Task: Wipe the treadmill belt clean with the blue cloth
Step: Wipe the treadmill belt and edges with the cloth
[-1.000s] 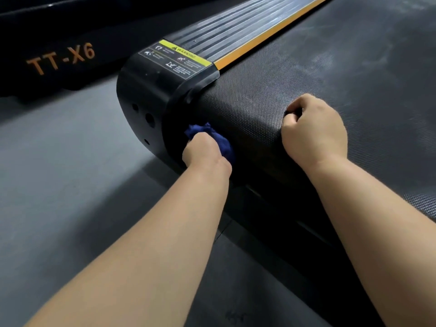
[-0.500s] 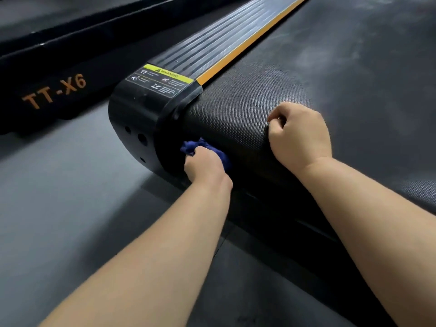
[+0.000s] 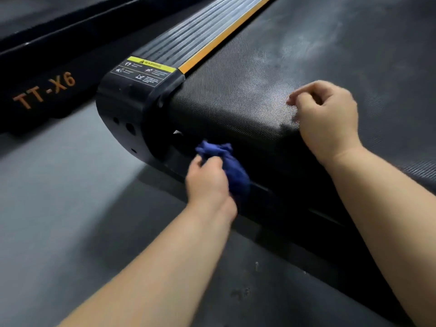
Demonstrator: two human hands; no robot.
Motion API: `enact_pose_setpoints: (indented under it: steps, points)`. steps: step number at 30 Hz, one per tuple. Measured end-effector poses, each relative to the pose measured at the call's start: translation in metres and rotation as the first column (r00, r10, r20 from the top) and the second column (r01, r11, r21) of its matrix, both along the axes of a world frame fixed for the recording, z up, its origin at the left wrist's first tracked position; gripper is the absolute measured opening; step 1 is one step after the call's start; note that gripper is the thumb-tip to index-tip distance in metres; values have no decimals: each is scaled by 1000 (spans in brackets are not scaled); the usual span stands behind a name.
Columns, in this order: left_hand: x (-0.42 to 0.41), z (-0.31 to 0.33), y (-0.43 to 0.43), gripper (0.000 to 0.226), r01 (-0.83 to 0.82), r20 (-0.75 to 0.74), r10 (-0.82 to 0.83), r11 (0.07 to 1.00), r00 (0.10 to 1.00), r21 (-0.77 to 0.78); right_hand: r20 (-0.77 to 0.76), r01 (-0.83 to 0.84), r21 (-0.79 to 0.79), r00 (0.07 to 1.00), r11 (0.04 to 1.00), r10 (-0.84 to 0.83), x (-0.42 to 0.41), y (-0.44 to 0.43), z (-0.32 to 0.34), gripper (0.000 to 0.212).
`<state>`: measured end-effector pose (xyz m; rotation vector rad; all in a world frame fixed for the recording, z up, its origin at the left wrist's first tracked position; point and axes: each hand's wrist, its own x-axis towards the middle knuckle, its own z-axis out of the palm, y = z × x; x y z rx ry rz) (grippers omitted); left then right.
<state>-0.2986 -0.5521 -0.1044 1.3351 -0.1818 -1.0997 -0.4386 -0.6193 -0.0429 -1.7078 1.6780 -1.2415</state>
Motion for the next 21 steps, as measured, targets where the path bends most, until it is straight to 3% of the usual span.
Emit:
enact_pose_setpoints:
  steps: [3, 5, 7, 8, 10, 13, 14, 15, 17, 19, 21]
  points:
    - [36, 24, 6, 28, -80, -28, 75, 963, 997, -257, 9, -206, 326, 977, 923, 215, 9, 24, 8, 41]
    - [36, 36, 17, 27, 28, 58, -10, 948, 998, -318, 252, -372, 597, 928, 711, 275, 21, 43, 10, 57]
    - [23, 33, 30, 23, 211, 206, -150, 923, 967, -321, 609, -577, 619, 781, 533, 139, 32, 67, 4, 51]
    - [16, 30, 35, 24, 337, 314, -246, 899, 917, -280, 757, -657, 539, 652, 527, 40, 36, 79, -3, 42]
    - [6, 23, 42, 31, 567, 470, -443, 808, 764, -161, 906, -692, 387, 409, 610, -110, 43, 93, -23, 29]
    - [15, 33, 31, 36, 694, 436, -600, 715, 671, -84, 916, -587, 349, 49, 731, -398, 41, 101, -61, 28]
    - [22, 39, 24, 37, 705, 526, -582, 708, 620, -47, 858, -529, 413, -49, 742, -512, 39, 103, -69, 21]
    - [27, 46, 17, 36, 718, 684, -532, 696, 499, 17, 800, -469, 484, -104, 739, -590, 35, 107, -73, 17]
    - [27, 60, 7, 37, 750, 925, -361, 644, 122, 152, 765, -364, 520, -202, 772, -611, 31, 113, -72, 19]
    - [7, 65, 0, 44, 820, 966, -190, 516, -173, 249, 799, -203, 474, -311, 857, -516, 24, 118, -64, 19]
    - [-24, 65, -5, 49, 863, 932, -51, 361, -359, 352, 836, 70, 454, -379, 888, -397, 5, 122, -54, 20]
